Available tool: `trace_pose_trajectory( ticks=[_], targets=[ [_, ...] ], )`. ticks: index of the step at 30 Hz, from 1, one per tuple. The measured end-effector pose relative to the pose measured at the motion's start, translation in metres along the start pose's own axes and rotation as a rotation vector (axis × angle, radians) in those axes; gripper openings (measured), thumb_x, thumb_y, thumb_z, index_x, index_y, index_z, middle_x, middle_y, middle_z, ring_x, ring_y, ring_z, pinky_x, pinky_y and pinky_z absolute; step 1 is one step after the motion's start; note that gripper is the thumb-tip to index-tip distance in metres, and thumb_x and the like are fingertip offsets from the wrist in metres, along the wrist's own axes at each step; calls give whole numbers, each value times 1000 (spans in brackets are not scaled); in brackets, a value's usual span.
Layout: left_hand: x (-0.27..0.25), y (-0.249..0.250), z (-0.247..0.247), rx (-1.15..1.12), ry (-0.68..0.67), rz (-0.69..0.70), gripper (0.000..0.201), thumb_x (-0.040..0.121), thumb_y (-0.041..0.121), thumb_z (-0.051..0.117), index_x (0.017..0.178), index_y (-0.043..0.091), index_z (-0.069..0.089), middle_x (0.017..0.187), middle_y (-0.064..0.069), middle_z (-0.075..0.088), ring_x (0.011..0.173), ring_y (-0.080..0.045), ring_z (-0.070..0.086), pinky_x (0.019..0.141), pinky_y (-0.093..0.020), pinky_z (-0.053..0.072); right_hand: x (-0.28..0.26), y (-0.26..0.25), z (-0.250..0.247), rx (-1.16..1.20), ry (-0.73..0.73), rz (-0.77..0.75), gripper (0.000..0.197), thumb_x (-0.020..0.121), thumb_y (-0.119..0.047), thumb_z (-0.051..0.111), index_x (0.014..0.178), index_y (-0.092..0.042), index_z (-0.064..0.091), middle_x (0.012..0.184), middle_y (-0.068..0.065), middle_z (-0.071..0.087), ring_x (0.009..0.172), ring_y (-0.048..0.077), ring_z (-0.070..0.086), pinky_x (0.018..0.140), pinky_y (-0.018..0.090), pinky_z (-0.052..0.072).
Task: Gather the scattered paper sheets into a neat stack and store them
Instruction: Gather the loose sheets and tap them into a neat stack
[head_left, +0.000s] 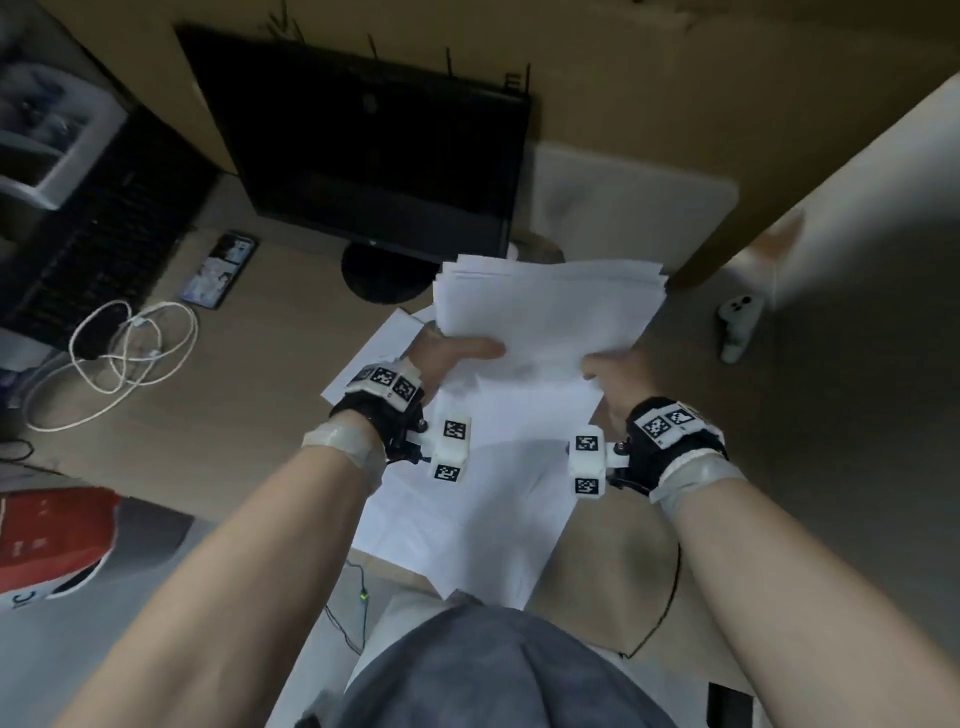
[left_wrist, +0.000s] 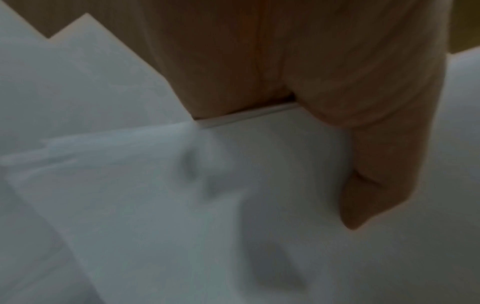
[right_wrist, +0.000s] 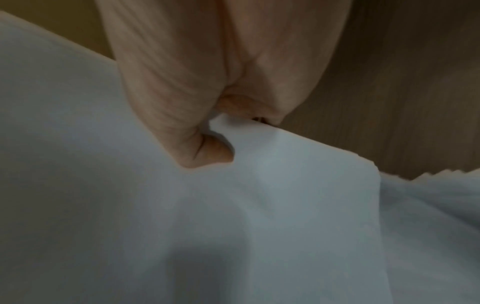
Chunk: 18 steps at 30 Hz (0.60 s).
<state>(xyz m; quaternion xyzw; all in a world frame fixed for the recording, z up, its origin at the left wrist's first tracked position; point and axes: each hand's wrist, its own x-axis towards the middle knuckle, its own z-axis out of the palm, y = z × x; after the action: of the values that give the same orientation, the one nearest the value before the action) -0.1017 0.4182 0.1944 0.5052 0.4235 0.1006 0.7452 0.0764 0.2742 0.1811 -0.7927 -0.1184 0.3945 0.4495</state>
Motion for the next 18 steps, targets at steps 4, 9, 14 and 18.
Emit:
trace_pose_trajectory(
  ticks=[4,9,14,18],
  targets=[
    [-22,4,4,163,98,95,56,61,16,87,113,15,68,109,-5,72,102,-22,68,93,-43,54,-20,-6,-8,136,42,-64,23,76,6,60,62,-11,51,64,1,49,57,17,45,57,24,38],
    [-45,-25,2,249,208,211,46,61,-11,74,101,11,67,93,-3,68,86,-19,64,73,-27,50,-32,9,-13,38,-34,-135,28,78,12,60,98,-7,57,78,-1,55,64,4,49,46,6,40],
    [-46,-33,1,196,296,213,51,62,-9,76,109,10,67,97,-4,70,88,-17,66,76,-26,52,-25,15,-14,-52,-45,-146,45,73,10,64,116,2,54,95,7,59,69,4,53,44,3,38],
    [-39,-34,-3,222,265,112,55,58,4,82,111,13,68,105,-6,73,98,-23,68,87,-33,54,-18,16,-7,-93,-88,-140,40,66,4,69,104,-7,62,98,7,63,81,14,59,56,13,44]
  ],
)
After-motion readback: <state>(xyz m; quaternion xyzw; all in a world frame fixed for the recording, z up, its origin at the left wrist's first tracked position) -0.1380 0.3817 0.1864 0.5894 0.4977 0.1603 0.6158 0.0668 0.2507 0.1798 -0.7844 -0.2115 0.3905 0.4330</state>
